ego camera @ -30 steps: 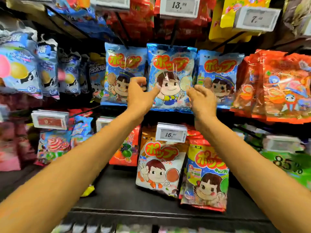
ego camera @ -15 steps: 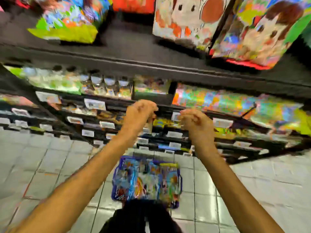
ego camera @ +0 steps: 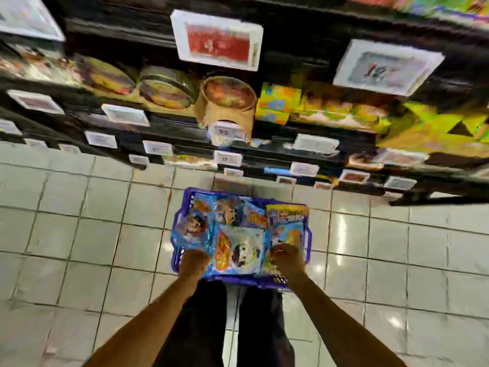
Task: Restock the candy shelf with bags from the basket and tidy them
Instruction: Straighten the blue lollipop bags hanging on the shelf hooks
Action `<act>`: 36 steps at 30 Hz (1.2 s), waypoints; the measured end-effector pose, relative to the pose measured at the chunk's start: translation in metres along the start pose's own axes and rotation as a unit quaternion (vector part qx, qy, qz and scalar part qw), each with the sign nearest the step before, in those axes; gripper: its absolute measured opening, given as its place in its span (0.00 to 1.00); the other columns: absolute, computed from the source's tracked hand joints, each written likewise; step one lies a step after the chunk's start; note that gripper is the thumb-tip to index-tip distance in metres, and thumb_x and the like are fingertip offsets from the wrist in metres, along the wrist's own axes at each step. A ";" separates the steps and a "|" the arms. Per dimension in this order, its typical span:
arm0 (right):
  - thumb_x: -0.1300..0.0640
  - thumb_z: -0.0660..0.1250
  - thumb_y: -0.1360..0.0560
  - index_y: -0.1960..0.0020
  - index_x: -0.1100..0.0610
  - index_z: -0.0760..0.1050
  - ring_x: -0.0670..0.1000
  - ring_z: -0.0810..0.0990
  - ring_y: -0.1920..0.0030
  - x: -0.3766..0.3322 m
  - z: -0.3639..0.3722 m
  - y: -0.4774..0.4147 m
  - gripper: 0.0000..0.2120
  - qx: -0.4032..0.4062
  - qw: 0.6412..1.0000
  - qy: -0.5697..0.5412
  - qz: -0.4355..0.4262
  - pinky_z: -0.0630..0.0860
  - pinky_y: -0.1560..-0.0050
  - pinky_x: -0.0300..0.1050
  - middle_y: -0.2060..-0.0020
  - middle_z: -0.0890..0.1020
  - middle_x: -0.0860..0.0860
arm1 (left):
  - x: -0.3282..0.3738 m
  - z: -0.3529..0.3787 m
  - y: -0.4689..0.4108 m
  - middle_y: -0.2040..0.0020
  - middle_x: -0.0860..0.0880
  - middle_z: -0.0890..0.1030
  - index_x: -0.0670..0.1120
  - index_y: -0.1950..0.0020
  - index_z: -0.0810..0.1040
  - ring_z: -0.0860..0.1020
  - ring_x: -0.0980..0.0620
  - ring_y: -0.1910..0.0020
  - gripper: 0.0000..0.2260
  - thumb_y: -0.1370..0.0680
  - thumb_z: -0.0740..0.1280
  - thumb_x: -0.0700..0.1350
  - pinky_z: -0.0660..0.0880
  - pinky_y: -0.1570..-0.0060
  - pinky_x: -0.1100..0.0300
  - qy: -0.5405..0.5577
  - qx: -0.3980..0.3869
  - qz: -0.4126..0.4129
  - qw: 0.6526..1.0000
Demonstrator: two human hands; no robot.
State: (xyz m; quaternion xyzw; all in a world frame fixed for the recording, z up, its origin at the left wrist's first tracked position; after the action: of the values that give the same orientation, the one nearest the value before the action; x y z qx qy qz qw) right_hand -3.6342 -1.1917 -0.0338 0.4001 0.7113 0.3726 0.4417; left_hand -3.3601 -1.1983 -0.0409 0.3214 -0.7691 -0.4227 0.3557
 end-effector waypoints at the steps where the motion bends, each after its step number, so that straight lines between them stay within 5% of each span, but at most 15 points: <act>1: 0.61 0.66 0.23 0.48 0.59 0.80 0.45 0.75 0.63 0.003 0.010 -0.009 0.07 -0.016 1.000 0.018 0.004 0.75 0.58 0.37 0.65 0.76 0.45 | -0.011 0.005 -0.014 0.61 0.51 0.77 0.52 0.62 0.74 0.80 0.43 0.48 0.10 0.21 0.64 0.42 0.76 0.54 0.57 0.031 0.019 -0.025 0.999; 4: 0.63 0.66 0.23 0.57 0.55 0.80 0.49 0.78 0.61 0.017 0.039 -0.045 0.07 -0.026 0.999 0.024 0.008 0.77 0.57 0.39 0.64 0.79 0.48 | -0.039 0.025 -0.044 0.46 0.35 0.81 0.36 0.45 0.80 0.78 0.39 0.40 0.18 0.20 0.56 0.46 0.73 0.44 0.52 -0.010 0.038 0.006 0.999; 7: 0.62 0.65 0.24 0.47 0.60 0.80 0.53 0.79 0.57 0.034 0.060 -0.068 0.08 -0.034 0.999 0.024 0.035 0.80 0.49 0.49 0.57 0.80 0.55 | -0.052 0.035 -0.056 0.39 0.39 0.79 0.37 0.35 0.75 0.77 0.39 0.38 0.19 0.25 0.71 0.39 0.71 0.47 0.57 0.035 0.058 -0.006 0.998; 13: 0.66 0.67 0.25 0.40 0.61 0.79 0.53 0.78 0.54 0.032 0.085 -0.088 0.14 -0.025 0.998 0.052 -0.007 0.71 0.66 0.36 0.48 0.83 0.59 | -0.049 0.055 -0.061 0.52 0.40 0.82 0.35 0.43 0.79 0.81 0.45 0.54 0.25 0.34 0.76 0.47 0.72 0.54 0.56 0.085 0.007 0.024 0.996; 16: 0.66 0.72 0.30 0.32 0.57 0.72 0.56 0.80 0.46 0.020 0.085 -0.082 0.27 -0.023 0.992 0.089 -0.085 0.77 0.53 0.43 0.39 0.80 0.56 | -0.033 0.061 -0.047 0.50 0.35 0.83 0.34 0.46 0.81 0.82 0.41 0.48 0.17 0.27 0.73 0.46 0.75 0.49 0.50 0.036 -0.021 0.082 0.996; 18: 0.64 0.75 0.32 0.26 0.55 0.64 0.58 0.77 0.38 0.008 0.077 -0.072 0.37 -0.006 0.983 0.120 -0.141 0.76 0.44 0.49 0.32 0.74 0.56 | -0.016 0.061 -0.032 0.46 0.39 0.83 0.36 0.45 0.82 0.81 0.45 0.46 0.11 0.24 0.71 0.40 0.74 0.47 0.55 -0.008 -0.041 0.143 0.989; 21: 0.60 0.79 0.36 0.23 0.55 0.58 0.58 0.66 0.28 -0.015 0.052 -0.056 0.48 0.015 0.957 0.184 -0.224 0.67 0.31 0.51 0.26 0.66 0.54 | 0.011 0.056 -0.003 0.40 0.47 0.81 0.40 0.39 0.81 0.79 0.54 0.43 0.15 0.25 0.72 0.39 0.73 0.45 0.69 -0.028 -0.109 0.217 0.970; 25: 0.60 0.83 0.39 0.28 0.59 0.67 0.58 0.74 0.34 -0.042 0.018 -0.014 0.43 -0.098 0.953 0.163 -0.236 0.72 0.34 0.55 0.33 0.75 0.57 | 0.048 0.021 0.044 0.42 0.51 0.82 0.45 0.36 0.79 0.79 0.59 0.45 0.17 0.25 0.72 0.42 0.74 0.46 0.71 -0.029 -0.181 0.228 0.956; 29: 0.64 0.79 0.35 0.38 0.63 0.76 0.58 0.82 0.43 -0.074 -0.029 0.053 0.27 -0.119 0.967 0.072 -0.213 0.79 0.42 0.52 0.45 0.83 0.58 | 0.099 -0.048 0.101 0.55 0.59 0.85 0.62 0.53 0.85 0.82 0.57 0.51 0.09 0.29 0.76 0.49 0.76 0.46 0.61 0.043 -0.202 0.213 0.955; 31: 0.69 0.77 0.33 0.41 0.64 0.77 0.54 0.85 0.49 -0.098 -0.054 0.090 0.21 -0.102 0.967 -0.013 -0.232 0.82 0.49 0.49 0.50 0.85 0.56 | 0.129 -0.086 0.131 0.46 0.58 0.84 0.58 0.45 0.84 0.81 0.53 0.44 0.21 0.37 0.80 0.55 0.76 0.39 0.54 0.165 -0.214 0.237 0.933; 33: 0.71 0.75 0.33 0.46 0.62 0.79 0.49 0.86 0.58 -0.128 -0.081 0.137 0.16 -0.072 0.959 -0.113 -0.251 0.80 0.60 0.39 0.58 0.87 0.51 | 0.157 -0.121 0.163 0.37 0.47 0.80 0.45 0.35 0.77 0.77 0.45 0.37 0.37 0.40 0.82 0.56 0.70 0.32 0.45 0.264 -0.238 0.274 0.894; 36: 0.61 0.77 0.35 0.53 0.56 0.84 0.50 0.85 0.63 -0.176 -0.116 0.213 0.10 -0.018 0.933 -0.225 -0.281 0.79 0.66 0.36 0.60 0.87 0.50 | 0.208 -0.150 0.229 0.32 0.43 0.76 0.44 0.28 0.67 0.75 0.43 0.34 0.35 0.31 0.77 0.49 0.72 0.34 0.48 0.227 -0.271 0.371 0.859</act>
State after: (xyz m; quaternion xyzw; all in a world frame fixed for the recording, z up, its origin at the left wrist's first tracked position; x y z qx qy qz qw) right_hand -3.6394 -1.2845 0.2509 0.2491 0.6700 0.1456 0.6840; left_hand -3.3941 -1.3274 0.2767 -0.0096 -0.5845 -0.3667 0.7237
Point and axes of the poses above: each hand's wrist, its own y-axis away from the middle knuckle, its own z-axis out of the palm, x = y × z, the point moved 6 cm from there along -y, towards the middle knuckle
